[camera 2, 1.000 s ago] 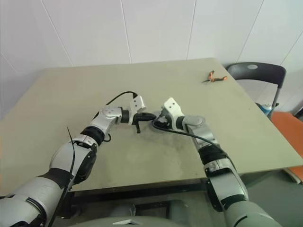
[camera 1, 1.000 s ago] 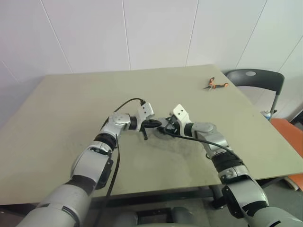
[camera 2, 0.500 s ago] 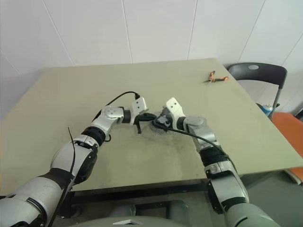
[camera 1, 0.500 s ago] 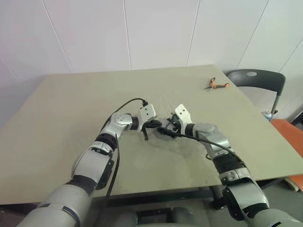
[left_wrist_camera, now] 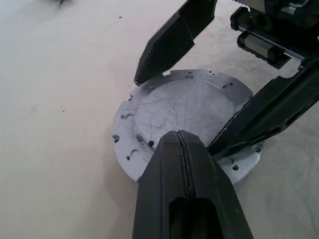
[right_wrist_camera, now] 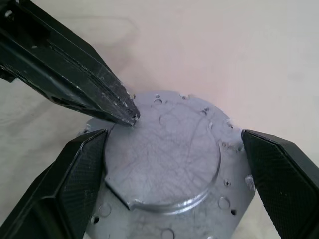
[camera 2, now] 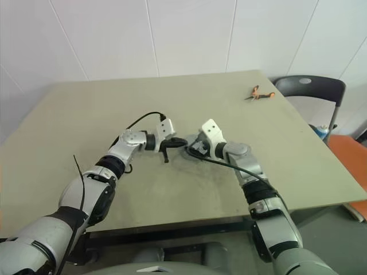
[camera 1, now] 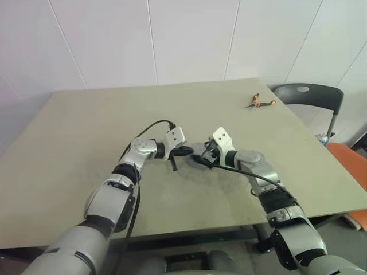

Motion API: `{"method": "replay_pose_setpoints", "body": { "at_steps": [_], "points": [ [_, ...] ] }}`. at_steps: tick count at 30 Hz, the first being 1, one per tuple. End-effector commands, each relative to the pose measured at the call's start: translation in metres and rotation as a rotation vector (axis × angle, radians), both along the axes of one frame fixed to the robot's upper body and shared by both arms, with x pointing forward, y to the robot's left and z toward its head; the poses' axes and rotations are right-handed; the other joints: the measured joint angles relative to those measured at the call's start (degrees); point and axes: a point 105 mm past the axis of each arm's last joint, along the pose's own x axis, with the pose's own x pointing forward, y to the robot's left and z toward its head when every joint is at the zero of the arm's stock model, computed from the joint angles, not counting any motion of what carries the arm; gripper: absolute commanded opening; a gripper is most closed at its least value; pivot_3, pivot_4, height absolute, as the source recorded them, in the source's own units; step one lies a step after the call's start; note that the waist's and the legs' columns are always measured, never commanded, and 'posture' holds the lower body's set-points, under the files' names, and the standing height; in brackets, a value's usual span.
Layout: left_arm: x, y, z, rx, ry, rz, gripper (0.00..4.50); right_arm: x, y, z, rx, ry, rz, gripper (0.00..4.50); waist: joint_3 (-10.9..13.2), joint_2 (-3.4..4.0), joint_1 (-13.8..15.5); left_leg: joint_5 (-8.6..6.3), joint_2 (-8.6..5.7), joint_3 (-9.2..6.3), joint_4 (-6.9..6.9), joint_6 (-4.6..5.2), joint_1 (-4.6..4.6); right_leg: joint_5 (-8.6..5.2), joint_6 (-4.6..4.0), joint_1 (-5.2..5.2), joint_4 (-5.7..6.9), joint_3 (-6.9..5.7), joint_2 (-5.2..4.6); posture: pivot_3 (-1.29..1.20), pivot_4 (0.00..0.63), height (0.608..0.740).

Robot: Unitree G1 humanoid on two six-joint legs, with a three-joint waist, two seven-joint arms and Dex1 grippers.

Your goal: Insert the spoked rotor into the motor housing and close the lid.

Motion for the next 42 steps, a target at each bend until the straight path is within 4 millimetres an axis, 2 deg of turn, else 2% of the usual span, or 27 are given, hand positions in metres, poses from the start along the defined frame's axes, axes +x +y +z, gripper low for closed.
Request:
{"method": "replay_pose_setpoints", "body": {
  "at_steps": [1,8,14,22,31,37,42],
  "points": [
    [-0.007,0.006,-0.014,0.037,0.042,-0.012,0.0,0.015,-0.024,0.01,-0.053,-0.086,-0.105,4.47,0.0,0.0,0.03,0.0,0.0,0.0,0.02,0.0,0.06,-0.01,0.01,0.06,0.0,0.0,0.0,0.0,0.0,0.74],
    [-0.009,0.006,-0.015,0.029,0.045,-0.019,0.0,0.007,-0.029,0.019,0.14,0.021,-0.095,4.47,0.01,-0.01,0.44,0.0,-0.02,-0.02,0.15,0.0,0.09,-0.08,0.17,0.19,-0.03,0.0,-0.04,0.0,0.0,0.74],
    [-0.01,0.006,-0.014,0.011,0.046,-0.021,0.0,0.003,-0.036,0.024,0.19,0.051,-0.093,4.47,-0.01,-0.03,1.33,0.0,-0.07,-0.01,0.16,0.0,-0.66,0.09,0.06,-0.52,-0.03,0.02,-0.08,0.0,0.0,0.74],
    [-0.005,0.002,-0.002,-0.032,0.029,-0.02,0.0,0.003,-0.036,0.033,0.279,0.072,-0.102,4.47,0.0,-0.02,1.26,0.0,-0.03,0.02,0.09,0.0,-0.73,0.09,0.05,-0.67,-0.02,0.03,-0.03,0.0,0.0,0.74],
    [-0.005,0.003,0.0,-0.019,0.029,-0.037,0.0,0.0,-0.04,0.042,0.425,0.168,-0.108,4.47,0.0,-0.02,1.29,0.0,-0.04,0.03,0.09,0.01,-0.75,0.09,0.05,-0.67,-0.03,0.04,-0.04,0.0,0.0,0.74],
    [-0.008,0.004,-0.005,0.018,0.05,-0.064,0.0,-0.012,-0.034,0.04,0.504,0.337,-0.103,4.47,0.0,-0.02,1.3,0.0,-0.03,0.03,0.09,0.01,-0.76,0.1,0.05,-0.68,-0.02,0.04,-0.04,0.0,0.0,0.74],
    [-0.006,0.006,-0.005,0.047,0.036,-0.051,0.0,-0.033,-0.02,0.038,0.541,0.444,-0.076,4.47,0.0,-0.02,1.33,0.0,-0.02,0.02,0.09,0.01,-0.77,0.1,0.05,-0.71,-0.01,0.04,-0.05,0.0,0.0,0.74]
  ]
}}
